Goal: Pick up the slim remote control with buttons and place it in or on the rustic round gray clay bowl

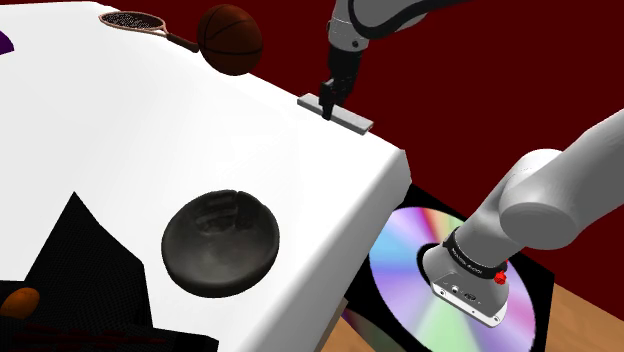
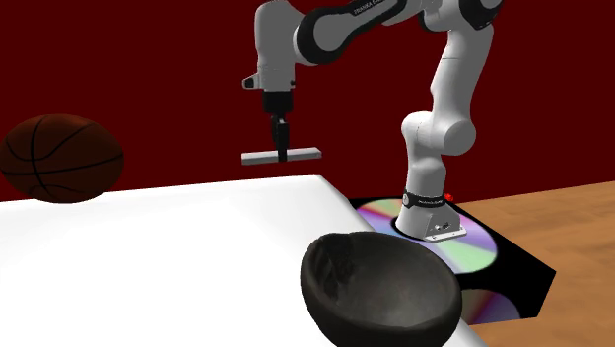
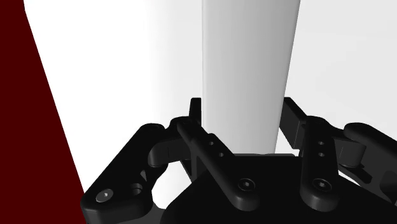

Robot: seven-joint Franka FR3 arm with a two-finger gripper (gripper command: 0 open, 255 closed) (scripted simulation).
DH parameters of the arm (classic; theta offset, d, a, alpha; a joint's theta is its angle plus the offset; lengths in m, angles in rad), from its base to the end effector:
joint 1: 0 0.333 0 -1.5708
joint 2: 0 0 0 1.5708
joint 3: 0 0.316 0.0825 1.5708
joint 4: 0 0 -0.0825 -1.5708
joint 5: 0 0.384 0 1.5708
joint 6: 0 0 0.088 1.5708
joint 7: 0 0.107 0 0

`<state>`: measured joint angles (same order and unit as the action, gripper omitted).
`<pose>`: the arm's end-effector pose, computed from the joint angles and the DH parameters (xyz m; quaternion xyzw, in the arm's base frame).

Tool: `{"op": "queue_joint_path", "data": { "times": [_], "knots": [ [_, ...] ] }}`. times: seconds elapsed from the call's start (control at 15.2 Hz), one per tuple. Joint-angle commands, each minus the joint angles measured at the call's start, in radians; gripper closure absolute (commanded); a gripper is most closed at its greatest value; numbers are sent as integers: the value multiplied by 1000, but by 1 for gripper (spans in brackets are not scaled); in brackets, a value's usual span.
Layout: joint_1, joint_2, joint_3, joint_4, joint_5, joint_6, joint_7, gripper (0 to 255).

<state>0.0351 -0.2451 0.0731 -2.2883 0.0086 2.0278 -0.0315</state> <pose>0.4663 0.0522 0.4496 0.9977 0.0667 -0.0078 0.0053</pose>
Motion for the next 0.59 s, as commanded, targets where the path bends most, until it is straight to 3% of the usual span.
{"op": "queue_joint_path", "data": {
  "times": [0.0,0.53],
  "knots": [
    [0,-9,-1,25,0,-33,-1,255],
    [-1,-31,-2,107,1,-138,-3,255]
  ]
}}
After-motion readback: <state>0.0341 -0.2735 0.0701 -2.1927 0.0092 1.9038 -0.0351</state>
